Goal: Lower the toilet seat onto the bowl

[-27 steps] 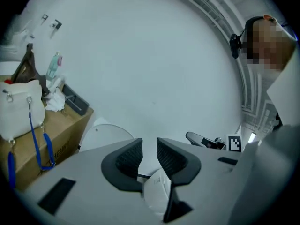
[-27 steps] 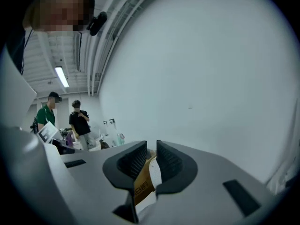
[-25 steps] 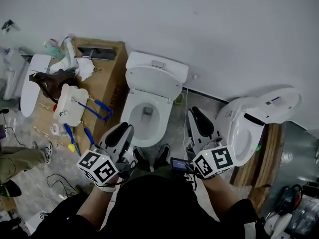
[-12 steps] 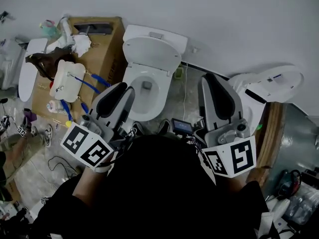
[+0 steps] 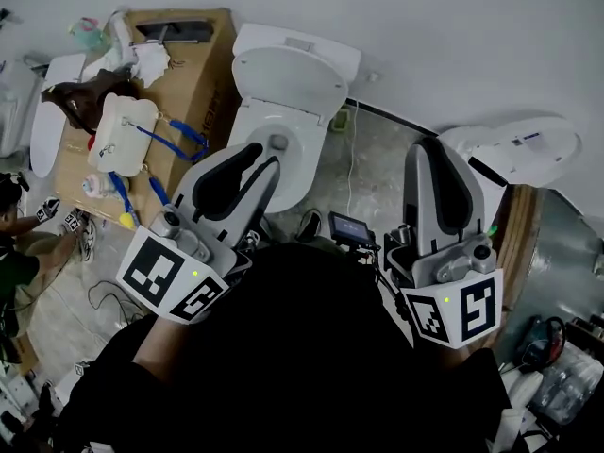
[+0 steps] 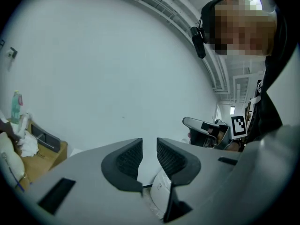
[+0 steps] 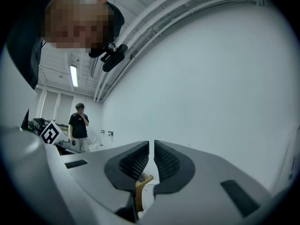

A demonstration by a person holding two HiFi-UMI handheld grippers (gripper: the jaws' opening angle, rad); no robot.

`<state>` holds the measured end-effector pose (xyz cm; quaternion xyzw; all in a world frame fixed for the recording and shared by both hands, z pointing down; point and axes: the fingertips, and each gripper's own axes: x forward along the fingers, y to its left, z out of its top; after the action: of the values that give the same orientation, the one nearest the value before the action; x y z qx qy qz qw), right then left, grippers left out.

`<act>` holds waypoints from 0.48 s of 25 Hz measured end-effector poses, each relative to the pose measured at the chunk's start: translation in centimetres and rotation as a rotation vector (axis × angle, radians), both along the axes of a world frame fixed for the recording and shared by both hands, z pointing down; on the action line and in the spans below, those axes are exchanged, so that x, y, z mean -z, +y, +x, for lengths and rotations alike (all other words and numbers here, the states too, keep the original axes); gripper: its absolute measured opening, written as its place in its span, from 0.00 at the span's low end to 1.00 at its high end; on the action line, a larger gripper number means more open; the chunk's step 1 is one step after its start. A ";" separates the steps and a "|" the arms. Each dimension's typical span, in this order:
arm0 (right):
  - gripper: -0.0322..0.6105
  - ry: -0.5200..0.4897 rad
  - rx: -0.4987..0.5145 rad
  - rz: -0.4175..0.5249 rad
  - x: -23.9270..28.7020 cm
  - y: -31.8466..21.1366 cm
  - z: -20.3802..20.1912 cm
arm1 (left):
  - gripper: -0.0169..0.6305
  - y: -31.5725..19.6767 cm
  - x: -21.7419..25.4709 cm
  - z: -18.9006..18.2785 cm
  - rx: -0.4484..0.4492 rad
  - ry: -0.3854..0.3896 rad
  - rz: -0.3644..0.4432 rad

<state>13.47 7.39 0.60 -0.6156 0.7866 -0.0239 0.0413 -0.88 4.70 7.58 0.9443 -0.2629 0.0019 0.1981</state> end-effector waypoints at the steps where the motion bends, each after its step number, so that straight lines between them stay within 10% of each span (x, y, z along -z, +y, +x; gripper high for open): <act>1: 0.14 -0.001 0.002 -0.004 -0.2 0.1 -0.1 | 0.19 0.0 -0.1 -0.1 0.002 0.003 -0.006; 12: 0.14 0.004 0.022 -0.020 -0.9 0.5 -1.0 | 0.19 0.5 -0.6 -0.9 0.018 -0.003 -0.014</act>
<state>12.49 7.93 1.52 -0.6072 0.7933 -0.0311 0.0335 -1.75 5.17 8.13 0.9404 -0.2717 0.0033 0.2045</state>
